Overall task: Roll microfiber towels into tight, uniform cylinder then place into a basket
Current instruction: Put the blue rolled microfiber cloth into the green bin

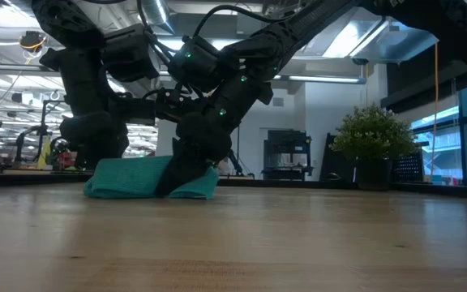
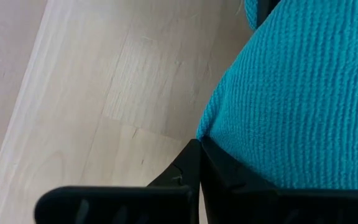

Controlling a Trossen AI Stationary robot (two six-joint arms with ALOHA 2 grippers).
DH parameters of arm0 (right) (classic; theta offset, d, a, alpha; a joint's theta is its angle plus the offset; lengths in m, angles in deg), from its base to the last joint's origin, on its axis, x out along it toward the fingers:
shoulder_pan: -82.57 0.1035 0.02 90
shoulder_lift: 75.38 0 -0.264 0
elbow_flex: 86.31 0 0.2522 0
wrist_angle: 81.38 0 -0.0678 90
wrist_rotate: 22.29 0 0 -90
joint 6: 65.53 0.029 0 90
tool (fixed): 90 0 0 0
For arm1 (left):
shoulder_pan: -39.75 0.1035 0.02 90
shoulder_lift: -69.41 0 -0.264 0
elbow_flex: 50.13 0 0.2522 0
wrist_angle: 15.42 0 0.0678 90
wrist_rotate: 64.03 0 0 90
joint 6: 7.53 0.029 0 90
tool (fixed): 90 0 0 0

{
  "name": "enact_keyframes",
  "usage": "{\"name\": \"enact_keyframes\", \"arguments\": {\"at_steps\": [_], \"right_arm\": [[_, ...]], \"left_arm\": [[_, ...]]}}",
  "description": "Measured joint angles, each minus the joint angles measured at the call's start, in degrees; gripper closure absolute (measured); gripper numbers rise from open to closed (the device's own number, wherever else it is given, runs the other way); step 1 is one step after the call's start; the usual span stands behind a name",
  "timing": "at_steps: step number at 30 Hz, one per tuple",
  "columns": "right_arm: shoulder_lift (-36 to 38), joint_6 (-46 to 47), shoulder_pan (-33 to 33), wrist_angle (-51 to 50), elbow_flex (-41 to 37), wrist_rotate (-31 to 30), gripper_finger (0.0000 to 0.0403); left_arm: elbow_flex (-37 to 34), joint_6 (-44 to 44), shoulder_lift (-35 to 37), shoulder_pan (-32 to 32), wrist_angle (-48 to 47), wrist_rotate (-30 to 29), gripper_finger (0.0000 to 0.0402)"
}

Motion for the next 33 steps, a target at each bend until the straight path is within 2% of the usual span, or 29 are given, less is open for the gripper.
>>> {"name": "enact_keyframes", "arguments": {"at_steps": [9,20,33], "right_arm": [[0.0,0.0,0.0,0.1,0.0,0.0,0.037],[0.0,-0.1,0.0,0.1,0.0,-0.2,0.037],[0.0,-0.1,0.0,-0.6,0.0,-1.1,0.037]], "left_arm": [[0.1,-0.6,0.0,0.0,-0.2,-0.3,0.0398],[0.2,-0.8,0.0,0.0,-0.8,-1.2,0.0317],[7.4,-2.2,8.2,-0.1,-22.3,0.4,0.0314]]}}
